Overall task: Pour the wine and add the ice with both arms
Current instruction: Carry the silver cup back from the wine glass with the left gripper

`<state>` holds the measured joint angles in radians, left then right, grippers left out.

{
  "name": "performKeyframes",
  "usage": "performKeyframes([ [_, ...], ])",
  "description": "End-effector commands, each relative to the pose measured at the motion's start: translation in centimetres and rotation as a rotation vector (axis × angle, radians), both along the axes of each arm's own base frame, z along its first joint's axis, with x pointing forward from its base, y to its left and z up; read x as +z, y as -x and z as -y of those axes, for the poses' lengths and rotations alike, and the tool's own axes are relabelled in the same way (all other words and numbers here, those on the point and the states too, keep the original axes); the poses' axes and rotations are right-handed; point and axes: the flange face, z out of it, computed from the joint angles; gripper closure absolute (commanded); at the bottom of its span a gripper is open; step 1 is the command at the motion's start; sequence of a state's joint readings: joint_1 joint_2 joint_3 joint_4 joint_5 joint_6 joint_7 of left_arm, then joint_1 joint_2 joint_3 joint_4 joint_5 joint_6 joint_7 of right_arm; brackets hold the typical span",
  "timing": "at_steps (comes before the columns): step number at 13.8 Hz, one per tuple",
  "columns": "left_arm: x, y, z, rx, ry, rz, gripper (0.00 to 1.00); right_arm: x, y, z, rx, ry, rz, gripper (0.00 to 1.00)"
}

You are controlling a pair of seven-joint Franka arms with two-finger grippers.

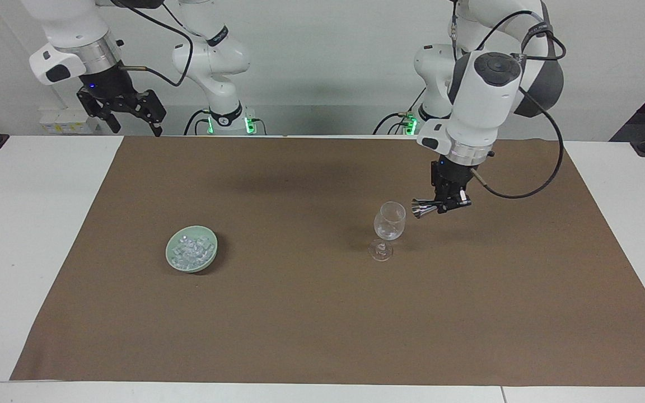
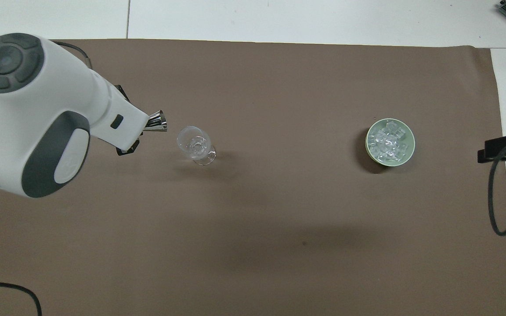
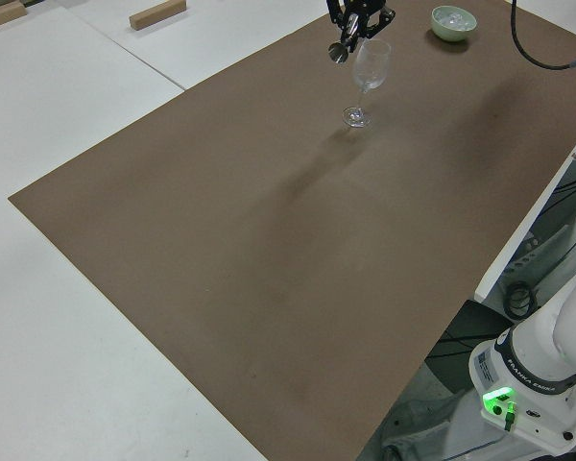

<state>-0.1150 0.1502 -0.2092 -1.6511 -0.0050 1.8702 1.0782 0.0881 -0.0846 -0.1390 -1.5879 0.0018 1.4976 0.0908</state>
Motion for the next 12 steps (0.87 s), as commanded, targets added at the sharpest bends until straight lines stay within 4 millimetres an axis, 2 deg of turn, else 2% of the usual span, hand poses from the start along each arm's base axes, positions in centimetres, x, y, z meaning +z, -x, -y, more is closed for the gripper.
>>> performKeyframes([
  [1,-0.2,-2.0,-6.3,-0.021,0.136,-0.040,1.00,0.1,0.5,0.1,0.017,-0.015,0.011,0.00],
  [3,-1.4,-2.7,-10.4,-0.045,0.256,-0.076,1.00,0.1,0.5,0.1,0.017,-0.015,0.011,0.00],
  [5,-2.6,-3.0,-15.5,-0.056,0.426,-0.106,1.00,0.1,0.5,0.1,0.017,-0.015,0.011,0.00],
  [7,-5.2,-3.1,-20.7,-0.055,0.618,-0.140,1.00,0.1,0.5,0.1,0.017,-0.013,0.011,0.00],
  [8,-6.2,-3.0,-22.5,-0.073,0.695,-0.143,1.00,0.1,0.5,0.1,0.017,-0.015,0.011,0.00],
  [10,-9.6,-2.6,-26.6,-0.080,0.857,-0.171,1.00,0.1,0.5,0.1,0.017,-0.015,0.011,0.00],
  [12,-12.8,-2.4,-29.6,-0.092,1.013,-0.158,1.00,0.1,0.5,0.1,0.017,-0.015,0.011,0.00],
])
